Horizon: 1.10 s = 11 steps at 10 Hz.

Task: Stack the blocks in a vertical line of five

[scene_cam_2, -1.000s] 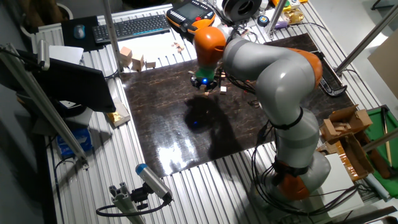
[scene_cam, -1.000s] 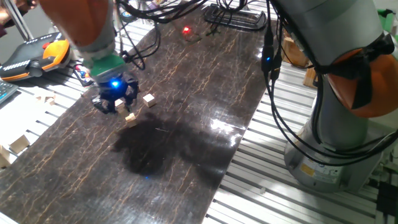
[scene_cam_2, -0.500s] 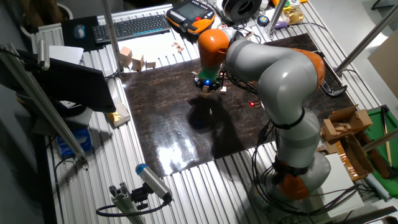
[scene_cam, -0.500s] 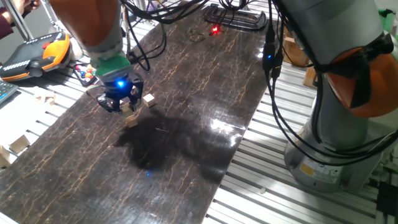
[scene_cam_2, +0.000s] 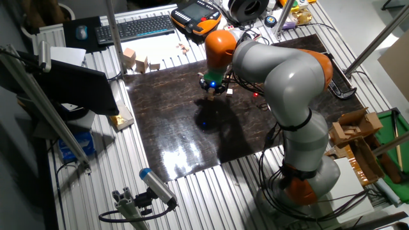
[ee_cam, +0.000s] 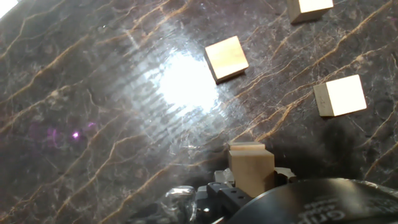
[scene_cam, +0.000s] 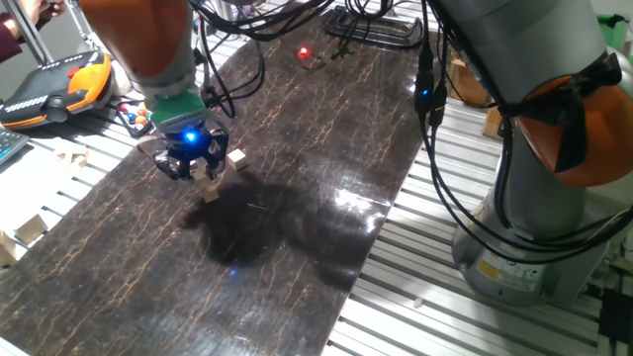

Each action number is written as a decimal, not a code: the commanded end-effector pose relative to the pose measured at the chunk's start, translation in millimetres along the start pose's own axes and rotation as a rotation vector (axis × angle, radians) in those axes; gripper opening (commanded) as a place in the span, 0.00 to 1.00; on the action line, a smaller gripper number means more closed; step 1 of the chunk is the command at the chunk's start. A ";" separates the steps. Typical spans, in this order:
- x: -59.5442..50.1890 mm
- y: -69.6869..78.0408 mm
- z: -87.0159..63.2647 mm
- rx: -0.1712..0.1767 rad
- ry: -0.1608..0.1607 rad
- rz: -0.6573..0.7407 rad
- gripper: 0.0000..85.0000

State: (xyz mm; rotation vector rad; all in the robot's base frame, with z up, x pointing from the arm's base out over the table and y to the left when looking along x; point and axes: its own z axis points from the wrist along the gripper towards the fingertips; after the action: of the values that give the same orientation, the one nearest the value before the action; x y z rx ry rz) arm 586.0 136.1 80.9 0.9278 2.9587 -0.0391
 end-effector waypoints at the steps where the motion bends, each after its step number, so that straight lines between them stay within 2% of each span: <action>1: -0.4 0.3 1.6 -0.005 0.000 0.000 0.01; 11: -0.4 -4.4 10.5 -0.029 0.003 -0.025 0.01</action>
State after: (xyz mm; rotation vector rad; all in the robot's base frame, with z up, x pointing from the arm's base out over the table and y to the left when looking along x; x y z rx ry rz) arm 584.3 131.8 70.4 0.8884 2.9637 0.0004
